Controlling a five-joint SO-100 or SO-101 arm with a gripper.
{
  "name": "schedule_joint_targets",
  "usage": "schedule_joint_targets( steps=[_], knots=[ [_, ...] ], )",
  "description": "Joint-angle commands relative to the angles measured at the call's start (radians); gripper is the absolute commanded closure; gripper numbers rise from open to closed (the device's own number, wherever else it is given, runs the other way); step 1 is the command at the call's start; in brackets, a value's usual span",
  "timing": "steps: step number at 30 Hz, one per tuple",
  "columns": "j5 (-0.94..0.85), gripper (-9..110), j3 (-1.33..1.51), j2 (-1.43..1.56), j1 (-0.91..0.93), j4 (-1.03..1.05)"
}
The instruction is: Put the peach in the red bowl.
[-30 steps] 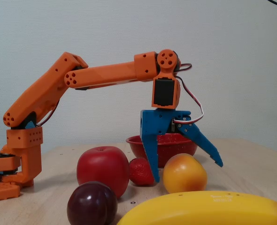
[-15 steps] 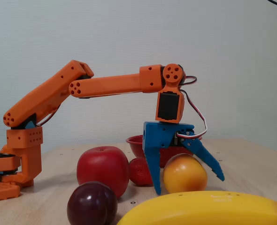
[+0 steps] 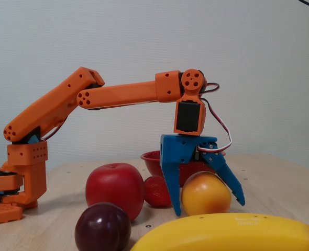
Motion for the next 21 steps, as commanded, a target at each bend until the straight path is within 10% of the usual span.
schedule_joint_targets(
  steps=[1, 21],
  knots=[
    [0.023, 55, -0.095, 0.044, -0.014, 0.031],
    [0.072, 101, -0.147, 0.072, -0.012, 0.044]
  ],
)
